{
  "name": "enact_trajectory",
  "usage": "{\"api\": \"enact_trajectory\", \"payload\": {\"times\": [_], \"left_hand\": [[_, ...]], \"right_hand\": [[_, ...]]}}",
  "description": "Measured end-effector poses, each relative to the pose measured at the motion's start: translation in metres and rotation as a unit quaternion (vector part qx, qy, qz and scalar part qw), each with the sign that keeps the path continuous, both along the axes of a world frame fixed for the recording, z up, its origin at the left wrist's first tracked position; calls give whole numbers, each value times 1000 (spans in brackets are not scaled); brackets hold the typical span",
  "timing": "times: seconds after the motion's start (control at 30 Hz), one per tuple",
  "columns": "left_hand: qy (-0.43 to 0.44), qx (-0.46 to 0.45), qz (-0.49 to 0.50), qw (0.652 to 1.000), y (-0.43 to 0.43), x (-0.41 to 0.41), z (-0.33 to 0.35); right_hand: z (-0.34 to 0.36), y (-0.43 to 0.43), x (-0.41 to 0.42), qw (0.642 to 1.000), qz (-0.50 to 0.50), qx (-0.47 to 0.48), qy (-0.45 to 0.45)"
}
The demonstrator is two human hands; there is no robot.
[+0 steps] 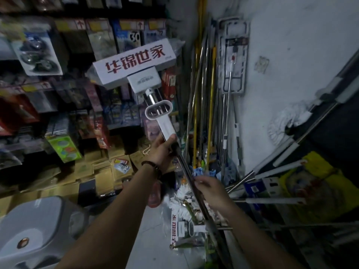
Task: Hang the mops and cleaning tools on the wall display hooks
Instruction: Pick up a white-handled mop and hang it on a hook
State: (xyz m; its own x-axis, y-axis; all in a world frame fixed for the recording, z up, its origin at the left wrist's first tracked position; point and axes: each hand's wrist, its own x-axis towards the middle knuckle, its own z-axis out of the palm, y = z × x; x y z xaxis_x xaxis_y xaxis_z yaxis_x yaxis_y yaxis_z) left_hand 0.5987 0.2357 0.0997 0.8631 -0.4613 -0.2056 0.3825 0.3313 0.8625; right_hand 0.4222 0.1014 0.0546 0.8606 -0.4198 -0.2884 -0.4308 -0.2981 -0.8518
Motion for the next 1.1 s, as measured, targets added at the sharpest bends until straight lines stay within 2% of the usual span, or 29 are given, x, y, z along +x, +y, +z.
{"api": "enact_trajectory", "payload": {"times": [0.2,0.43,0.57,0.77,0.93,1.1], "left_hand": [[-103,-9,-63,993,-40,-32,42],[-173,-71,-134,973,-108,-73,117],[-206,-103,-150,961,-149,-90,163],[-252,-102,-144,951,-208,-106,228],[-282,-153,-91,943,-238,-113,291],[-304,-193,-111,926,-255,-114,341]], "right_hand": [[94,-40,40,987,-53,-5,-150],[219,-92,36,958,-29,-80,-272],[275,-132,18,949,-34,-129,-285],[351,-185,-13,929,-49,-240,-277],[390,-202,-28,916,-67,-279,-281],[429,-212,-38,891,-106,-297,-327]]}}
